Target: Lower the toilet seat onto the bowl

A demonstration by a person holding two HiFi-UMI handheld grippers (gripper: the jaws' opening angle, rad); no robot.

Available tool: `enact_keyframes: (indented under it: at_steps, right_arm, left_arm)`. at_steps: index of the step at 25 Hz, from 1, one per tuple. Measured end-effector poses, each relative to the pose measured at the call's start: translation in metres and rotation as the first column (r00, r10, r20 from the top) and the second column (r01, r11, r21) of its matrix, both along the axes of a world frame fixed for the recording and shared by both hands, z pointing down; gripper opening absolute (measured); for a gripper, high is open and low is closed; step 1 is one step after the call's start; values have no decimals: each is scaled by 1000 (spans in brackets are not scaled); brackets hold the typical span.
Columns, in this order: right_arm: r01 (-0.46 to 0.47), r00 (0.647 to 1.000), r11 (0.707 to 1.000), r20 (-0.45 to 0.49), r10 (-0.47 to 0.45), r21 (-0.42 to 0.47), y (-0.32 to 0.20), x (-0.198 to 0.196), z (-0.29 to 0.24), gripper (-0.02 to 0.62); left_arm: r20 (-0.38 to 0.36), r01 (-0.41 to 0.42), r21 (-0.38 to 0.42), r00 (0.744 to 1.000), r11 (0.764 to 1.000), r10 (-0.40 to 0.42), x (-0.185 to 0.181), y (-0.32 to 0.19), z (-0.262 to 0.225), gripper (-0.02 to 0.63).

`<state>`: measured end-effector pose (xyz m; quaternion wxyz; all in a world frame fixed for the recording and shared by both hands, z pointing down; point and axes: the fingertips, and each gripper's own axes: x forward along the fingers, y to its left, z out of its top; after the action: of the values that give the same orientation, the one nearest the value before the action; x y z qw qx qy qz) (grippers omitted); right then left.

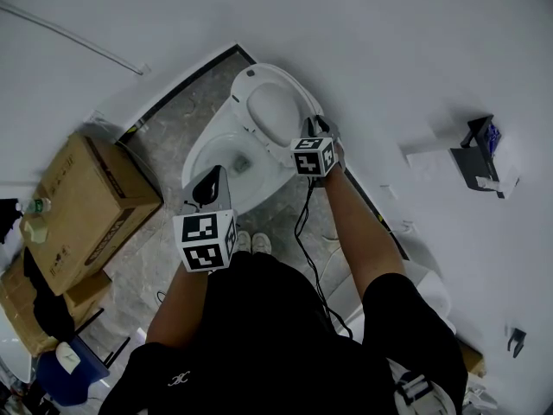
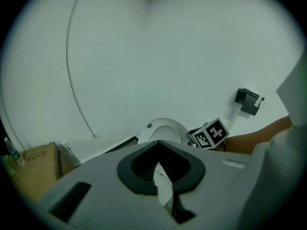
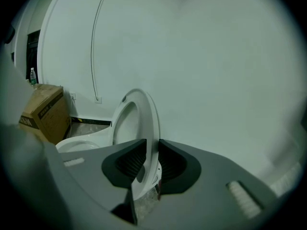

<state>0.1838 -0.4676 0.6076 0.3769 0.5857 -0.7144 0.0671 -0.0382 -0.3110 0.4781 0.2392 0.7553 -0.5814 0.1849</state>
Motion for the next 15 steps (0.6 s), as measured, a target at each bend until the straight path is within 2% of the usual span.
enact_keyframes:
  at_steps: [3,8,15]
  right_arm:
    - [-19,1000,1000,-12,19,7,-3,4,1,53]
    - [-9,1000,1000,-2,9,-2,-2,3,2,52]
    - [50,998,998,33,-49,-27,9,-10,-1,52]
  left_arm:
    - [2,2,-5,1000,1000,-2,-1,-4,2,8]
    - [0,9,-16,1000,1000,-9,-2,-8,5,8]
    - [-1,10,-16,1000,1000,-10,2,-9,5,8]
